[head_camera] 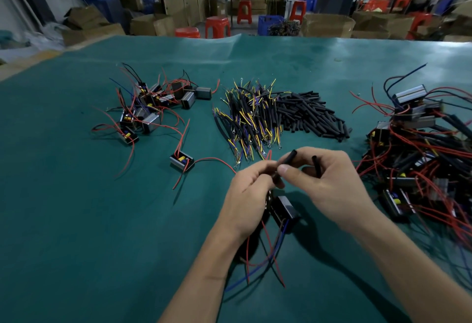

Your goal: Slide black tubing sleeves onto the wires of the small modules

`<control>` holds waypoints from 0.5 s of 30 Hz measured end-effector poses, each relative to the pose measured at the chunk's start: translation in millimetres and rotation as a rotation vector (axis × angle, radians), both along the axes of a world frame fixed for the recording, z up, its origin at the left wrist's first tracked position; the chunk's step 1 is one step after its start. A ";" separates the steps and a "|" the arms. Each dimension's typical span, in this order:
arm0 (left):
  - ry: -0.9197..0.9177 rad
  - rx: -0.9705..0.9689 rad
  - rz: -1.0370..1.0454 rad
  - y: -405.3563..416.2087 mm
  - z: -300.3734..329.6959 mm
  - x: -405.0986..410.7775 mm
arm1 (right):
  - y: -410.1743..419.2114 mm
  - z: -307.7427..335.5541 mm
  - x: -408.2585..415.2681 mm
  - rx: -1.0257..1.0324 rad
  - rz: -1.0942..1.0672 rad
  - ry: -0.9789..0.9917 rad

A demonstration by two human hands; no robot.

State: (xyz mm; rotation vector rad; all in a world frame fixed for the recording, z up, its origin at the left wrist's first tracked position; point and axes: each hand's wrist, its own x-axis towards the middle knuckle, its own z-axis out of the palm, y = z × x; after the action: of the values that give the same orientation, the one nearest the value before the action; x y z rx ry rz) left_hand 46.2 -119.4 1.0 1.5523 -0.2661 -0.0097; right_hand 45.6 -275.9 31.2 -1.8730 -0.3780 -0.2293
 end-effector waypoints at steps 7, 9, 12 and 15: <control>-0.041 -0.097 -0.076 0.2 -0.4 -0.4 | 15.5 -0.2 -8.3 -0.300 0.034 -0.118; -0.059 -0.078 -0.076 0.4 0.2 -1.2 | 15.4 1.8 -8.0 -0.328 0.040 -0.135; -0.080 -0.005 -0.080 -1.9 0.9 -3.0 | 11.1 3.9 -6.6 -0.348 0.032 -0.110; -0.042 -0.029 -0.085 -5.7 0.9 -4.4 | 2.6 4.6 -3.8 -0.326 0.072 -0.010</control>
State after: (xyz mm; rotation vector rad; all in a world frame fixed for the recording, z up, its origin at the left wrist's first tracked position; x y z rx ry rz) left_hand 41.8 -125.1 1.9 1.5124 -0.3646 -0.0397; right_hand 41.9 -273.2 35.8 -2.1740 -0.5130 -0.1334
